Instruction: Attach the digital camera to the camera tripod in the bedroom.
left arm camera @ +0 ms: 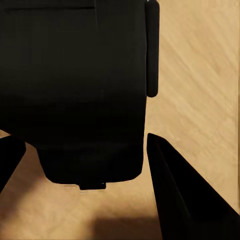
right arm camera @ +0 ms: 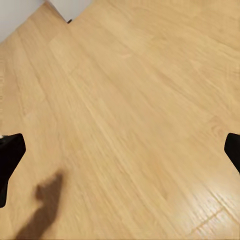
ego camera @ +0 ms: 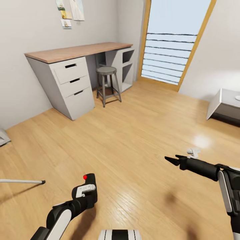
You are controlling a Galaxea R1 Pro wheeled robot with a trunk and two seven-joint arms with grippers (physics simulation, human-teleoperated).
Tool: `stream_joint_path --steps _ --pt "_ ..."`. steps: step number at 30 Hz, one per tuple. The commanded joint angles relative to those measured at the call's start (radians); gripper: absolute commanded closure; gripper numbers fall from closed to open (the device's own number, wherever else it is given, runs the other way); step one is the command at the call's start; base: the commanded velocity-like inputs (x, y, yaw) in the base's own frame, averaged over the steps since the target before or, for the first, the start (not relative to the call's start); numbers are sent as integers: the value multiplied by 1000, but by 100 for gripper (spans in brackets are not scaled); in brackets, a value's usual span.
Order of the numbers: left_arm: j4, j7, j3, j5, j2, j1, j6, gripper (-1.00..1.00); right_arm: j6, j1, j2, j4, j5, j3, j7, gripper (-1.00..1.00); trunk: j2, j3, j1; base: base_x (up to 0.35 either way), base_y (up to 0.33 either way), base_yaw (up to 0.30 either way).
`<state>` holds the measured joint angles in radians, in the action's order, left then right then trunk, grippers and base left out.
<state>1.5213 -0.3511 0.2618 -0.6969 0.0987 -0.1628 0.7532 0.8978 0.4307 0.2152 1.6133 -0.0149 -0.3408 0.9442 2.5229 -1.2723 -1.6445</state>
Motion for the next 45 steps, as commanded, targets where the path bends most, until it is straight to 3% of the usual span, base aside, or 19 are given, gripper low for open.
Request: stream_joint_path --steps 1,17,26,40,45 --pt "1 -12 2 -8 -3 -1 4 100 7 0 1 0 -1 -1 3 -100 0 4 0 63 -41 230" --pt "-8 -39 2 0 -29 0 0 100 6 -3 3 0 -2 -1 31 -100 -4 79 8 14 -9 232" --pt "-20 -41 3 1 -43 22 -2 100 5 -9 -1 0 -2 4 62 -100 -6 115 12 0 0 63" --pt "-151 -39 2 -9 -57 44 -157 100 8 -11 -17 0 15 25 50 -100 -9 170 18 0 0 4" --pt "-169 -48 -1 -17 -63 53 -196 100 14 -7 -19 -1 23 42 -39 -100 -10 189 20 0 0 0"
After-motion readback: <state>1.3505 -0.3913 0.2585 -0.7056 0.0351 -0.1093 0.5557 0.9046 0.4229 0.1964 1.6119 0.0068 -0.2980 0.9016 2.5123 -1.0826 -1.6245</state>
